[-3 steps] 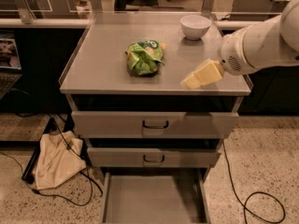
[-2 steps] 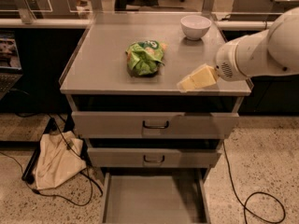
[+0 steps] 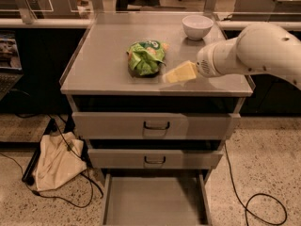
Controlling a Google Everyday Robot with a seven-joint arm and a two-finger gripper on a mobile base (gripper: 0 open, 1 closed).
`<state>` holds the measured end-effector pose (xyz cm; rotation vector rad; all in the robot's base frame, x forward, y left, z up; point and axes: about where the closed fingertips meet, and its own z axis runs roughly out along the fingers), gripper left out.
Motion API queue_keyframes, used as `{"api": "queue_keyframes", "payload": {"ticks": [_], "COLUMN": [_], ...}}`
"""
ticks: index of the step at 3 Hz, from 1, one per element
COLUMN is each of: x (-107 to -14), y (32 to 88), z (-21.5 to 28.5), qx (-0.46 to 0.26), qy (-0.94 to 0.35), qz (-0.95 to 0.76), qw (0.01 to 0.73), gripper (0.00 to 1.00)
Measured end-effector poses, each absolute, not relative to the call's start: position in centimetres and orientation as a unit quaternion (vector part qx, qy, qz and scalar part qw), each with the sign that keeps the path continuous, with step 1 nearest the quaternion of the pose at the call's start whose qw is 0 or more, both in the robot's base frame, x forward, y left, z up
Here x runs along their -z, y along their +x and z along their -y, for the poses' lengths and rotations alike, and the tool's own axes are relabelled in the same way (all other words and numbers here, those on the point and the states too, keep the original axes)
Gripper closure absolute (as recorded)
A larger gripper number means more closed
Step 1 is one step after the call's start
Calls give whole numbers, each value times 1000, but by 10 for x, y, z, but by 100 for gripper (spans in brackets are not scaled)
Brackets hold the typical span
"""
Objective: Place green rice chip bag into bottom drawer
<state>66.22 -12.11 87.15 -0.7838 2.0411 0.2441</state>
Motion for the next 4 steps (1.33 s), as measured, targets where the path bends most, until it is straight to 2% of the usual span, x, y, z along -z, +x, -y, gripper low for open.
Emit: {"api": "queue_keyframes", "payload": {"ticks": [2, 4], "x": [-859, -856], "y": [709, 730], "z": [69, 26], "qx": [-151, -192], "qy": [-332, -358], "qz": [-808, -791], "qw": [463, 458], "gripper": [0, 0]}}
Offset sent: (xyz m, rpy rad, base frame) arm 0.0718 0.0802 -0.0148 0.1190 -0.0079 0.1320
